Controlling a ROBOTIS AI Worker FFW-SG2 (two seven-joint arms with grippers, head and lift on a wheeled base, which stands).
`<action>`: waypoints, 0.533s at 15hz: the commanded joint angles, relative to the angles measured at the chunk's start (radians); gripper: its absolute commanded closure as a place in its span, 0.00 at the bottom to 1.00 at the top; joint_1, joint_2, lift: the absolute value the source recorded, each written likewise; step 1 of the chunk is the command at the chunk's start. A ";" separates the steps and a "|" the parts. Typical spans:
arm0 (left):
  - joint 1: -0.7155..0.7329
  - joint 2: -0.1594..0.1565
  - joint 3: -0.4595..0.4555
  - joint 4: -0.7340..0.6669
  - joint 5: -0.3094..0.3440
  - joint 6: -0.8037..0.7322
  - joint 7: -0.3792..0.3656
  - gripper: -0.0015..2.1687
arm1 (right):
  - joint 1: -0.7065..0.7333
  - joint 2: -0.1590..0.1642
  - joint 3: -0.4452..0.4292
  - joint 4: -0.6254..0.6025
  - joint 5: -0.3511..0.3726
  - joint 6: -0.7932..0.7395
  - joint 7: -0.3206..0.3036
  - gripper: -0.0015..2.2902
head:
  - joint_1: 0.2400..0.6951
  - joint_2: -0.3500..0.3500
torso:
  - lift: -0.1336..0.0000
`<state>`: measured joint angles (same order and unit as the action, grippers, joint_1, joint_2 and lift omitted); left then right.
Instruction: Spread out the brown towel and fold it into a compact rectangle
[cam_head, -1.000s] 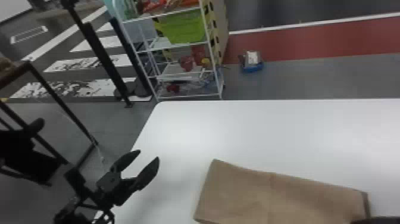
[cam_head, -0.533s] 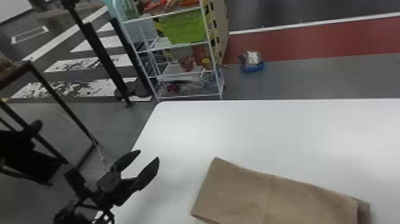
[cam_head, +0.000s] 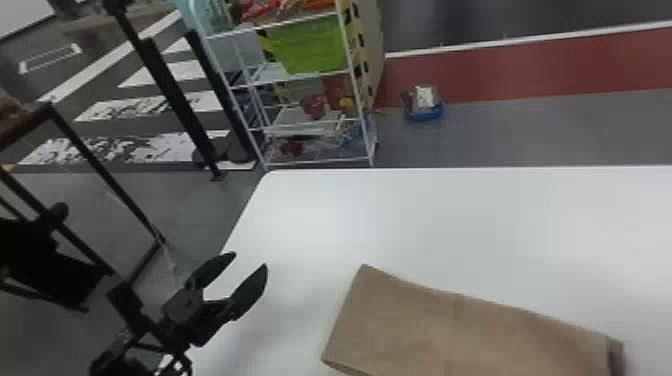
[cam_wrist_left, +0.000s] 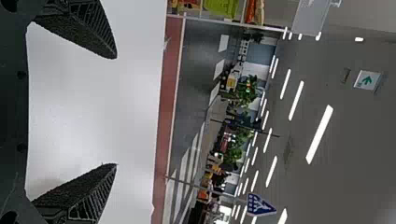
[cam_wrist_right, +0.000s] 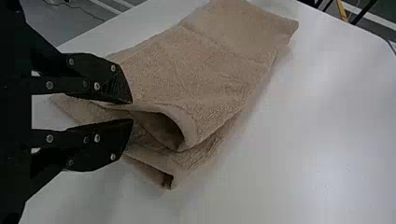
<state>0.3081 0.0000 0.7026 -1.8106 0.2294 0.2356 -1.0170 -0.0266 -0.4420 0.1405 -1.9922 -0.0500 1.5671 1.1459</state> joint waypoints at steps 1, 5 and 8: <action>-0.001 -0.003 0.000 0.000 0.001 0.000 0.000 0.02 | 0.008 -0.004 -0.036 -0.002 -0.031 0.005 0.000 0.09 | 1.00 1.00 | 0.07; -0.001 -0.003 0.000 0.004 0.001 0.000 0.000 0.02 | 0.040 -0.034 -0.071 -0.033 -0.079 0.005 0.000 0.09 | 1.00 0.98 | 0.07; -0.001 -0.003 0.000 0.004 0.001 0.000 0.000 0.02 | 0.056 -0.047 -0.090 -0.059 -0.091 0.005 0.000 0.09 | 1.00 0.98 | 0.07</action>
<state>0.3068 0.0000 0.7026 -1.8074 0.2300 0.2356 -1.0170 0.0227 -0.4807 0.0579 -2.0390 -0.1335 1.5671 1.1458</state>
